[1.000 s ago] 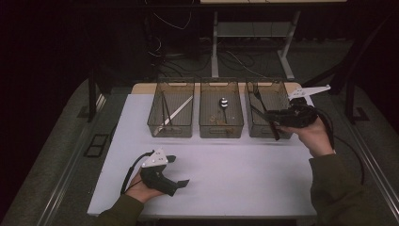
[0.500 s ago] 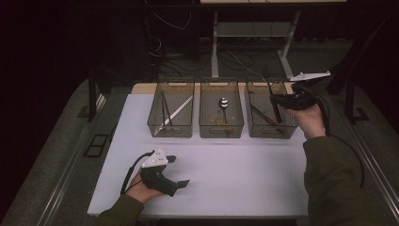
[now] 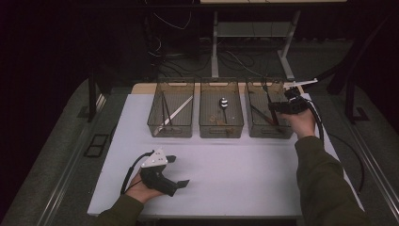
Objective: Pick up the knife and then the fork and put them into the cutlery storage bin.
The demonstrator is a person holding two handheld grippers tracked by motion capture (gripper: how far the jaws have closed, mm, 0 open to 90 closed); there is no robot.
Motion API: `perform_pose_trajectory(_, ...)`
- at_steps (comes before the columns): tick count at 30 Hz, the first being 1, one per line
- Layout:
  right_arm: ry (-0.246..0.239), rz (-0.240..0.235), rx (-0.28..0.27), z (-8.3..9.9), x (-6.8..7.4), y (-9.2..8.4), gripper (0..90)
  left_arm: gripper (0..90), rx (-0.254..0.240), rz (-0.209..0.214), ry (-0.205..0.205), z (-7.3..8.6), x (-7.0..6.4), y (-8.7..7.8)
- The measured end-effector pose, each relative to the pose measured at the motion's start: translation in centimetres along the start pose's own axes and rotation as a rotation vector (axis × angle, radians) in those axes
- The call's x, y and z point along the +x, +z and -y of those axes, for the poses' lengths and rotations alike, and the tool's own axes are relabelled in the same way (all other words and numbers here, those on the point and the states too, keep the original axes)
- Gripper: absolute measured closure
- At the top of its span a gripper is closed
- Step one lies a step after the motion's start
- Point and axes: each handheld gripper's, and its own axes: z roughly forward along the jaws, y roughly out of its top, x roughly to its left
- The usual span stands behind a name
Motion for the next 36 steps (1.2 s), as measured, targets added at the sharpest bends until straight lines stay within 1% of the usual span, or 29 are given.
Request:
perform_pose_trajectory(1,0.002,0.01,0.011,0.2,-0.1,0.3,77.3,0.0,0.0,0.0,0.0,0.0,0.0,0.0)
perform_pose_trajectory(5,0.013,0.016,0.041,0.9,-0.4,0.9,77.3,0.0,-0.001,0.0,0.0,0.0,0.0,0.0)
perform_pose_trajectory(8,0.001,0.038,0.069,1.1,-0.4,1.2,77.3,0.0,0.0,0.0,0.001,0.0,0.0,0.0)
perform_pose_trajectory(10,-0.007,0.041,0.079,1.2,-0.4,1.4,77.2,0.0,0.0,0.0,0.0,0.0,0.0,0.0)
perform_pose_trajectory(13,-0.01,0.05,0.111,1.3,-0.2,1.7,77.1,0.0,0.0,-0.001,0.0,0.0,0.0,0.0)
perform_pose_trajectory(15,-0.021,0.066,0.126,1.4,-0.1,2.0,76.9,0.0,0.0,-0.001,-0.001,0.0,0.0,0.0)
perform_pose_trajectory(17,-0.024,0.071,0.139,1.5,0.0,2.2,76.2,0.0,0.0,0.0,-0.001,0.0,0.0,0.0)
perform_pose_trajectory(18,-0.029,0.073,0.138,1.4,0.0,2.2,75.3,0.0,-0.001,0.0,-0.001,0.0,0.0,0.0)
perform_pose_trajectory(19,-0.031,0.073,0.125,1.4,0.1,2.2,71.4,0.0,-0.001,0.0,-0.001,0.0,0.0,0.0)
perform_pose_trajectory(22,-0.024,0.069,0.096,1.2,0.1,1.7,64.3,0.0,0.0,0.0,0.0,0.0,0.0,0.0)
perform_pose_trajectory(24,-0.02,0.063,0.083,1.1,0.1,1.4,61.6,0.0,0.0,0.0,-0.001,0.0,0.0,0.0)
perform_pose_trajectory(27,-0.002,0.034,0.064,1.0,0.0,0.9,54.7,0.0,0.001,-0.001,0.0,0.0,0.0,0.0)
perform_pose_trajectory(28,0.012,0.015,0.052,1.1,-0.1,0.6,51.0,0.0,0.002,-0.002,0.0,0.0,0.0,0.0)
perform_pose_trajectory(30,0.024,-0.003,0.027,1.1,-0.1,0.3,44.0,0.0,-0.001,-0.003,-0.002,0.0,0.1,0.1)
perform_pose_trajectory(33,0.02,-0.012,-0.015,1.4,-0.1,-0.4,37.9,0.0,-0.004,-0.004,-0.006,0.0,0.1,0.1)
perform_pose_trajectory(35,0.029,-0.037,-0.027,1.5,-0.1,-0.8,35.7,0.0,-0.004,-0.006,-0.008,0.0,0.2,0.1)
perform_pose_trajectory(36,0.025,-0.044,-0.032,1.6,-0.1,-1.0,34.3,0.0,-0.003,-0.008,-0.006,-0.1,0.2,0.1)
